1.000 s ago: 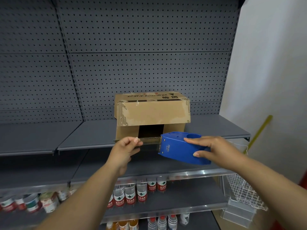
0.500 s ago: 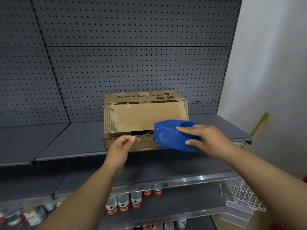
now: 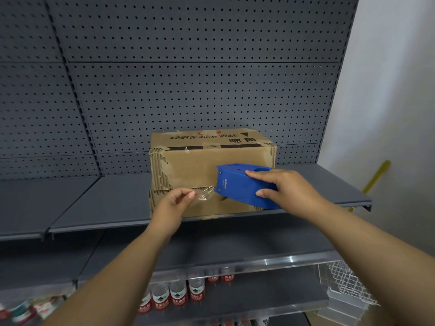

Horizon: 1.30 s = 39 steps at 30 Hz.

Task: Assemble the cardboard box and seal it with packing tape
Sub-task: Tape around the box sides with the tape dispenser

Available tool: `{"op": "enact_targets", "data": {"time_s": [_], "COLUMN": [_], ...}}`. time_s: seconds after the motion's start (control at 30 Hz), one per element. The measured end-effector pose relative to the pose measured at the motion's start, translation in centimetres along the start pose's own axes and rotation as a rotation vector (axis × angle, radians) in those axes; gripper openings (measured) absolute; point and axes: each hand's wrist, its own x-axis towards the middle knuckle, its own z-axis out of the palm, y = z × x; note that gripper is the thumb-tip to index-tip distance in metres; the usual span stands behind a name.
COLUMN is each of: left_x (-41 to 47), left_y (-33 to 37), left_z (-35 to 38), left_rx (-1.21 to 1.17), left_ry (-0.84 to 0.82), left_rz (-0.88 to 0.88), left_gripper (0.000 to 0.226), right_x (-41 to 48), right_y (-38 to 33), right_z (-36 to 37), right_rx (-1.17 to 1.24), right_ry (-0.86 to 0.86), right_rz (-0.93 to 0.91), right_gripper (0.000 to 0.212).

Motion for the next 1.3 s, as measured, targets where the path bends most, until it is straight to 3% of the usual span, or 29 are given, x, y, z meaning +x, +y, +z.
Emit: {"op": "enact_targets", "data": {"time_s": [0.3,0.47,0.67,0.93,1.3], "left_x": [0.5,1.4,3.3,5.2,5.1], "left_y": [0.2,1.1,3.0,3.7,3.1], "left_z": [-1.3,-1.4,-2.2,-4.4,-6.6], "left_rx": [0.158,0.421,0.699,0.907,0.901], "left_ry": [0.084,0.129,0.049,-0.054,-0.029], "left_rz": [0.143,0.363,0.564,0.577,0.584], "left_gripper": [0.013,0.025,0.034,0.035,0.033], "right_x": [1.0,0.9,1.0,1.0,1.7], "right_y": [-0.7,-0.5,-0.5,-1.2,-2.5], "right_z": [0.6,0.4,0.0,0.0,0.6], "right_rx": [0.049,0.115,0.158,0.151,0.134], "right_ry": [0.013,0.048,0.057,0.061,0.025], "right_rz": [0.008,0.036,0.065,0.078,0.049], "right_gripper": [0.051,0.05,0.05,0.05,0.051]}}
